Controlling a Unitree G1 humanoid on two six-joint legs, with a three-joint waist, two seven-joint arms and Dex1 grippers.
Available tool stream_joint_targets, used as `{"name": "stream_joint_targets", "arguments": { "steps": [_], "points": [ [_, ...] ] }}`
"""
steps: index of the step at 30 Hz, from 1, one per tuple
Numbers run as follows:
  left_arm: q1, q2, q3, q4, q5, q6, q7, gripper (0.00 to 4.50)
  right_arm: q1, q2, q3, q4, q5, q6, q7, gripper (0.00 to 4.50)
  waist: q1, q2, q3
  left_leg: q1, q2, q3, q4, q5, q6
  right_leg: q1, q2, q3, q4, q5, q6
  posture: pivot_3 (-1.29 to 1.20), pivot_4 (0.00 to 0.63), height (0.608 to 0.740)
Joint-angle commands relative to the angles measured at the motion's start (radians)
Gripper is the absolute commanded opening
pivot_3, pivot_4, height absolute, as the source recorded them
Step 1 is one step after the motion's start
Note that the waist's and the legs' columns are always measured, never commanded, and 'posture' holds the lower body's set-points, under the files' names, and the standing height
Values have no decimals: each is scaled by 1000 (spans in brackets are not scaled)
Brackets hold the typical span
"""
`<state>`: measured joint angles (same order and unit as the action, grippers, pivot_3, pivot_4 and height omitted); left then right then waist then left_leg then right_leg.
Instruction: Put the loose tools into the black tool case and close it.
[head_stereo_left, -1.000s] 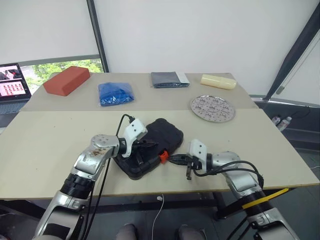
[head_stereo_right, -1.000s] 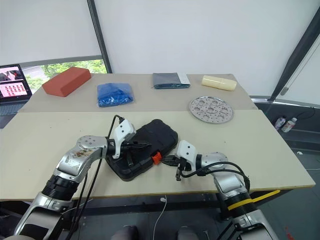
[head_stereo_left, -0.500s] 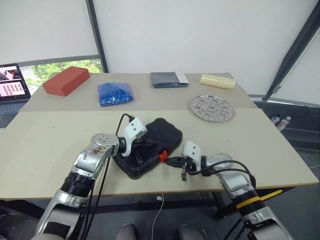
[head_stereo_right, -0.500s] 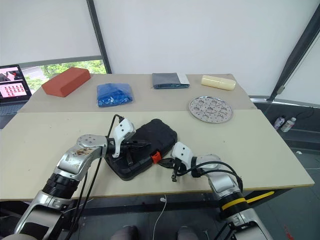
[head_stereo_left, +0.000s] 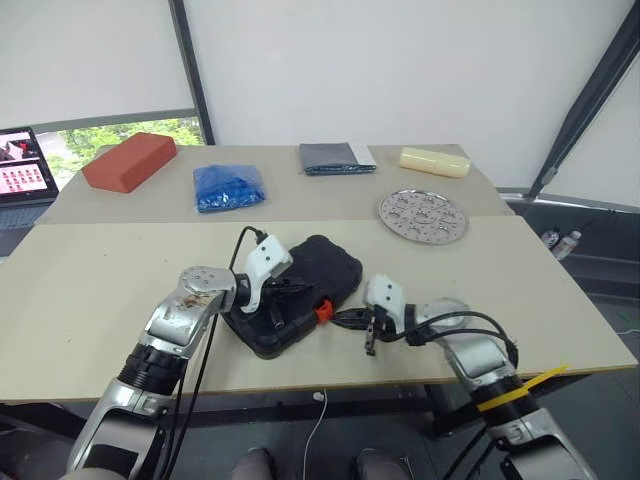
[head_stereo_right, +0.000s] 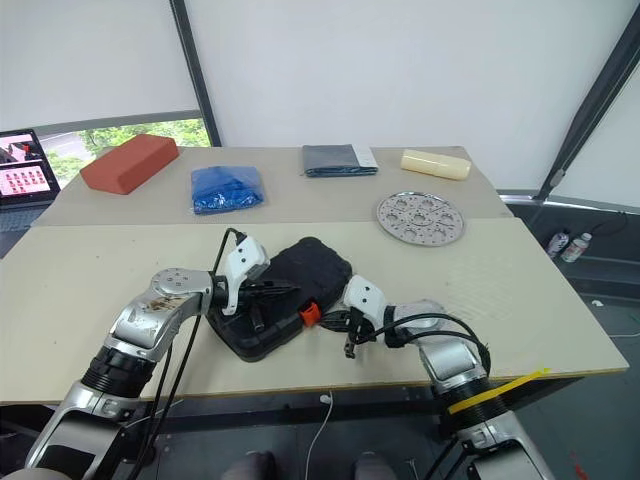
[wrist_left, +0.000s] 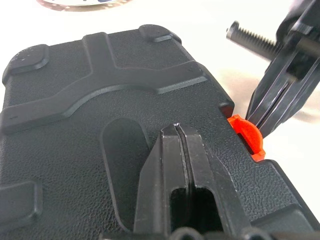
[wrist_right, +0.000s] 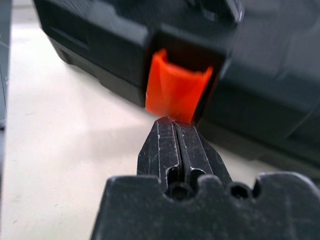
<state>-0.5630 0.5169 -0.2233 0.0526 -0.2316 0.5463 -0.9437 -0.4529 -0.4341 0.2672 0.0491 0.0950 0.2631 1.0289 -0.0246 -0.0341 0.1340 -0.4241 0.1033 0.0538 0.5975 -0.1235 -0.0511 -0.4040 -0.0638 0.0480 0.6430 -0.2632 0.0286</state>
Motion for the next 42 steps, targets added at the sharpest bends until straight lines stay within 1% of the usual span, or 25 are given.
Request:
{"name": "stream_joint_targets", "arguments": {
  "steps": [1,22,30,34,36,38,40,42],
  "points": [
    [68,15,-90,86,59,88,-1,33,12,-8,-24,-46,30,13,-8,0,2,0,0,0,0,0,0,0,0,0,0,0,0,0,0,0,150,740],
    [59,13,-109,119,67,104,-15,33,-47,84,-13,36,19,-11,-61,0,-3,0,0,2,0,-1,-1,0,0,0,0,0,-1,0,0,0,150,740],
    [62,16,-109,117,64,117,-17,33,-115,137,-16,114,6,-47,-74,0,-7,-1,-1,2,0,-1,-3,0,-1,0,0,0,-1,0,0,0,150,740],
    [67,21,-111,110,62,125,-20,33,-130,139,-27,119,11,-42,-71,0,-12,-1,-1,2,0,-1,-4,0,-1,-1,0,0,-1,0,0,0,150,740],
    [79,22,-95,99,51,90,-29,33,-111,119,-32,88,18,-31,-57,0,-13,-1,-1,2,0,-1,-4,0,-1,-1,0,0,-1,0,0,0,150,740],
    [95,12,-48,79,17,45,-34,33,-79,86,-37,52,27,-28,-32,0,-14,0,0,2,0,-1,-4,0,-1,-1,0,0,-1,0,0,0,150,740],
    [121,6,20,53,-14,-38,-33,33,-30,37,-53,11,51,-31,5,0,-15,0,0,0,0,0,-5,0,-1,-2,0,0,-1,0,0,0,150,740],
    [159,13,92,28,-43,-159,-55,554,23,-4,-89,-32,87,-38,26,0,-15,1,-1,0,0,0,-6,0,-1,-1,0,0,-2,-1,-2,0,150,740]
  ]
}}
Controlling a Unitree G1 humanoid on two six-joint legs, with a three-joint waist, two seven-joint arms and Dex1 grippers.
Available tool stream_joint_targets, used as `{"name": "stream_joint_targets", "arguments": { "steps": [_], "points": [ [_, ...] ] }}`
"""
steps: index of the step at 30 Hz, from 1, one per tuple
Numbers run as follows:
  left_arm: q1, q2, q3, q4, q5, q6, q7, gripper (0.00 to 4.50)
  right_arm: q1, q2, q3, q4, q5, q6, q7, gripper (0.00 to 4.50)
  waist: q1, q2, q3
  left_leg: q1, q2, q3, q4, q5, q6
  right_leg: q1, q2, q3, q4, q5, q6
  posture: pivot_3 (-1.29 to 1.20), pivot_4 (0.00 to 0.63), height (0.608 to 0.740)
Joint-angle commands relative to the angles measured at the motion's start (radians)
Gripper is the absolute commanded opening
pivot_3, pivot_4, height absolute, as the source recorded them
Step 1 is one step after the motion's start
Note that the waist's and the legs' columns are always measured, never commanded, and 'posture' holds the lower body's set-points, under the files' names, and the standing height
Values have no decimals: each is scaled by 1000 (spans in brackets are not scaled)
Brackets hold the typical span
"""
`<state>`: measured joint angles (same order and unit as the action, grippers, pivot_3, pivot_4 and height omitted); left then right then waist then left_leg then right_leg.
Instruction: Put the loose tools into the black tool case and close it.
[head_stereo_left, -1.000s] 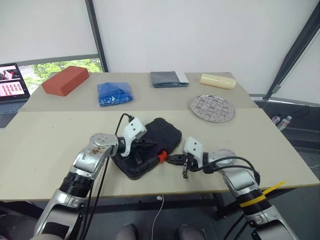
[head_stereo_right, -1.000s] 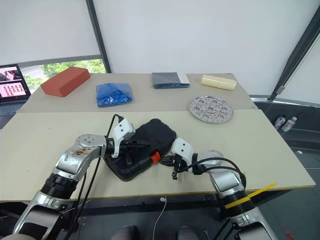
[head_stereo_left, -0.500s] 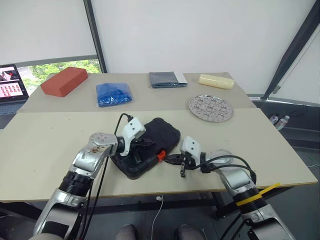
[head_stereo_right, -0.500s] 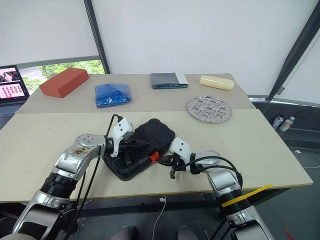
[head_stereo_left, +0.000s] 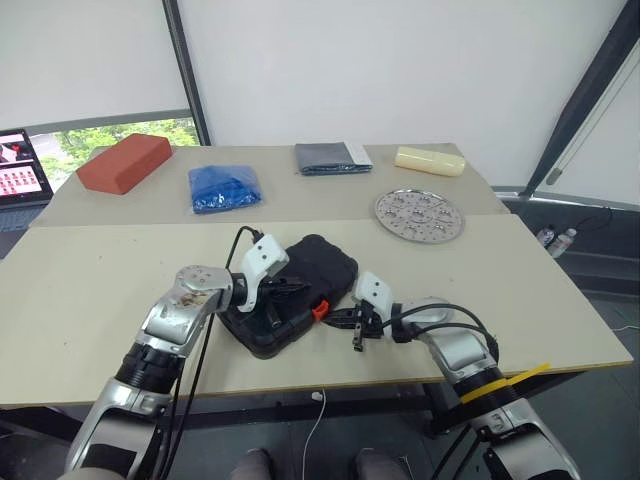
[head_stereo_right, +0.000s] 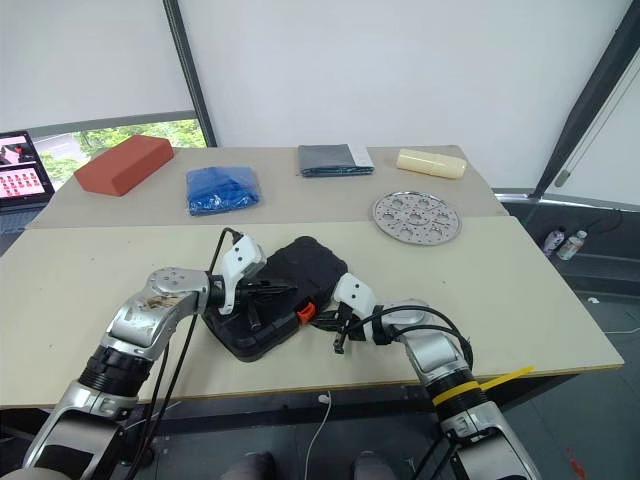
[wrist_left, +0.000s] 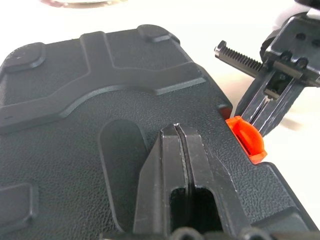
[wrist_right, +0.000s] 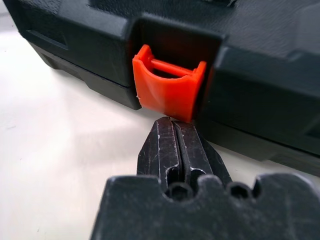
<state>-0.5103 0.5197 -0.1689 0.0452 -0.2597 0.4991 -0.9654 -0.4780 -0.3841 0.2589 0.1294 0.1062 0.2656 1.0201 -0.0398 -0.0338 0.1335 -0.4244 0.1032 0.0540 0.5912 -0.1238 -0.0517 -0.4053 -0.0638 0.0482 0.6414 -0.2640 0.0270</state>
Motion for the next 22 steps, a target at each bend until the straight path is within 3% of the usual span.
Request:
{"name": "stream_joint_targets", "arguments": {
  "steps": [1,5,10,11,13,18,22],
  "points": [
    [136,19,103,9,-59,-178,-65,696,80,-88,-107,-134,92,-69,56,289,1,1,0,-1,0,1,-1,0,0,1,0,0,0,-1,-1,0,150,740],
    [231,73,287,-55,-171,-302,-141,2135,155,-191,-181,-141,128,-198,122,1426,-1,1,4,-3,0,0,-3,-1,4,0,1,0,1,-4,-1,0,150,740],
    [411,207,459,-55,-179,-409,-195,3991,184,-262,-289,9,191,-464,240,3207,-2,-1,13,-7,1,0,-4,-2,5,-6,4,3,1,-6,5,0,150,740],
    [440,221,478,-52,-170,-432,-196,4383,187,-271,-301,40,214,-498,281,3219,0,-2,14,-8,1,1,-4,-2,5,-7,3,3,0,-7,5,0,150,740],
    [536,239,558,-34,-150,-479,-170,4465,187,-311,-326,97,231,-514,324,3219,5,-3,16,-10,1,1,-3,-3,4,-8,3,3,-1,-6,4,0,150,740],
    [697,230,663,-14,-110,-547,-86,4500,147,-353,-355,233,223,-599,358,4478,13,-7,19,-15,1,5,-1,-3,4,-16,1,6,0,-7,-4,0,150,740],
    [728,205,669,-38,-121,-562,-42,4500,121,-357,-359,296,219,-642,358,4478,23,-7,20,-15,2,6,0,-8,-5,-17,1,6,0,-7,-3,0,150,740]
  ]
}}
